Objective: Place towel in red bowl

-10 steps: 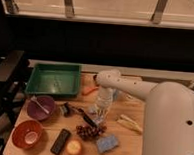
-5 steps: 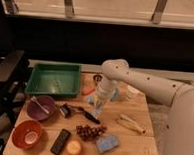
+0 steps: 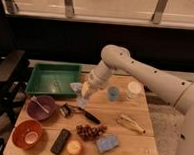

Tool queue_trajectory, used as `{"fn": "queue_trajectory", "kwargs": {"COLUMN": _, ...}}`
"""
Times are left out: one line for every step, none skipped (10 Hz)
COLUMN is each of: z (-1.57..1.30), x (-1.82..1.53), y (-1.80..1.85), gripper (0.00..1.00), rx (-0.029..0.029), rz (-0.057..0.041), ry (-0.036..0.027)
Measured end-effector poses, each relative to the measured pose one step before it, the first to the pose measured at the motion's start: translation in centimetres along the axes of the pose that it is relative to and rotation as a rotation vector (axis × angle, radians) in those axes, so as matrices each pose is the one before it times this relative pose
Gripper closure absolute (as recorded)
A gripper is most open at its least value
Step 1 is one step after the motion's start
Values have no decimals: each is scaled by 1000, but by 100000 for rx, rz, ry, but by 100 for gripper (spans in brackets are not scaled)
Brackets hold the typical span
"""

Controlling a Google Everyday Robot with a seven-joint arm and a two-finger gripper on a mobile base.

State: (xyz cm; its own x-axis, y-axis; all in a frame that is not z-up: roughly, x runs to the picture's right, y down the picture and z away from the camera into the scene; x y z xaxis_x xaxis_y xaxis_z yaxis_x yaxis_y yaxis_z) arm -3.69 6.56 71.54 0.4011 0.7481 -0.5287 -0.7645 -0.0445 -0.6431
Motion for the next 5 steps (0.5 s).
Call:
{"fn": "queue_trajectory", "kwargs": {"z": 38, "x": -11, "y": 24, "gripper": 100, "rx": -30, "rz": -32, "ry": 23}}
{"fn": "queue_trajectory", "kwargs": {"z": -33, "x": -8, "y": -16, "gripper": 100, "rx": 2, "rz": 52, "ry": -111}}
{"fn": "queue_trajectory", "kwargs": {"z": -26, "x": -7, "y": -22, "gripper": 100, "rx": 46, "rz": 16, "ry": -46}}
{"fn": "queue_trajectory", "kwargs": {"z": 4, "x": -18, "y": 19, "gripper": 100, "rx": 278, "rz": -405, "ry": 314}}
{"fn": "queue_trajectory", "kwargs": {"z": 118, "x": -147, "y": 304, "gripper": 100, "rx": 257, "rz": -2002, "ry": 1004}}
